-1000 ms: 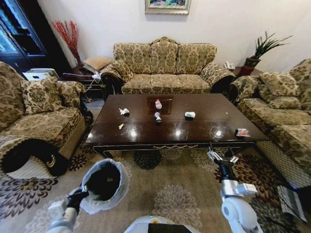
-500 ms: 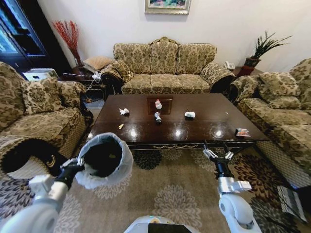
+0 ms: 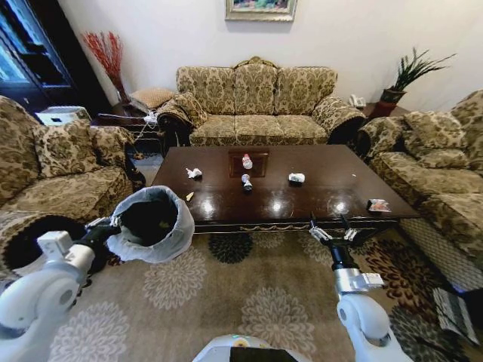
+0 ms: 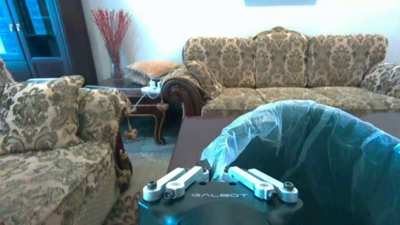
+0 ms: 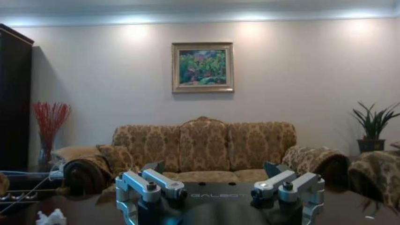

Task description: Move to the front of the table and place the trash on the table into the trash bin.

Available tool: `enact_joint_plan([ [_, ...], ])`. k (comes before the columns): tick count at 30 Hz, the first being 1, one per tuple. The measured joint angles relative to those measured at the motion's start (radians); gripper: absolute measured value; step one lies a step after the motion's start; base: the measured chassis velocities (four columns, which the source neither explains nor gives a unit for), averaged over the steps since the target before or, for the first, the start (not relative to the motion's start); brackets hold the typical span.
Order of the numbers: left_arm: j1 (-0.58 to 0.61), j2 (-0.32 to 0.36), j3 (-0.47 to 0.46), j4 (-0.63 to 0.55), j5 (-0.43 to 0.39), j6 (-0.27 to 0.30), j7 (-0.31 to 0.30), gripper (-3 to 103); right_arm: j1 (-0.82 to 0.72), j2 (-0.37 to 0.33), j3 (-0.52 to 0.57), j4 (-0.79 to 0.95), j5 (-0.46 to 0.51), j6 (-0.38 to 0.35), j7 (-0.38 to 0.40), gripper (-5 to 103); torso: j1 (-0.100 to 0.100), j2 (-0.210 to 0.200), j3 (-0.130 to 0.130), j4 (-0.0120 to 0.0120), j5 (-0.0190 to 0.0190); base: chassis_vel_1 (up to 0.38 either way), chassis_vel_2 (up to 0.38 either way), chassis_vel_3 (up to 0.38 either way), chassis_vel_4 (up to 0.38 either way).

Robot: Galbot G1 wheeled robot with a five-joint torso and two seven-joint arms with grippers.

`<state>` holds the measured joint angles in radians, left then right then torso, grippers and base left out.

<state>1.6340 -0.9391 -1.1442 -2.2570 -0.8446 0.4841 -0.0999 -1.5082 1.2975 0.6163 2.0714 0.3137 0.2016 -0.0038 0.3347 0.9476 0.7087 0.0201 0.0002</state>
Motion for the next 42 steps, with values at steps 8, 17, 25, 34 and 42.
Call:
enact_joint_plan([
  [8,-0.017,0.032,0.015,0.008,-0.019,-0.001,-0.004,4,0.024,0.002,-0.034,-0.006,-0.026,-0.004,0.022,100,0.000,0.000,0.000,0.0005,-0.0008,0.244,0.232,-0.249,-0.229],
  [17,-0.035,0.082,0.020,0.026,-0.040,-0.006,-0.011,4,0.033,0.005,-0.050,-0.011,-0.051,0.001,0.046,100,0.000,0.000,0.000,0.0005,-0.0011,0.150,0.138,-0.135,-0.142],
  [25,-0.032,0.069,0.034,0.014,-0.042,-0.009,-0.012,4,0.014,0.005,-0.035,0.001,-0.034,-0.014,0.024,100,0.000,0.000,0.000,-0.0003,0.0004,-0.025,-0.010,0.003,0.002],
  [34,-0.025,0.054,0.036,-0.005,-0.037,-0.013,-0.008,4,0.011,0.009,-0.036,-0.002,-0.030,-0.005,0.001,100,0.000,0.000,0.000,0.0003,-0.0001,-0.009,0.017,0.007,-0.009],
  [42,-0.029,0.064,0.034,-0.005,-0.040,-0.017,-0.004,4,0.011,0.011,-0.040,-0.007,-0.029,0.000,0.002,100,-0.001,0.000,0.000,0.0002,-0.0001,-0.123,0.096,0.118,-0.105],
])
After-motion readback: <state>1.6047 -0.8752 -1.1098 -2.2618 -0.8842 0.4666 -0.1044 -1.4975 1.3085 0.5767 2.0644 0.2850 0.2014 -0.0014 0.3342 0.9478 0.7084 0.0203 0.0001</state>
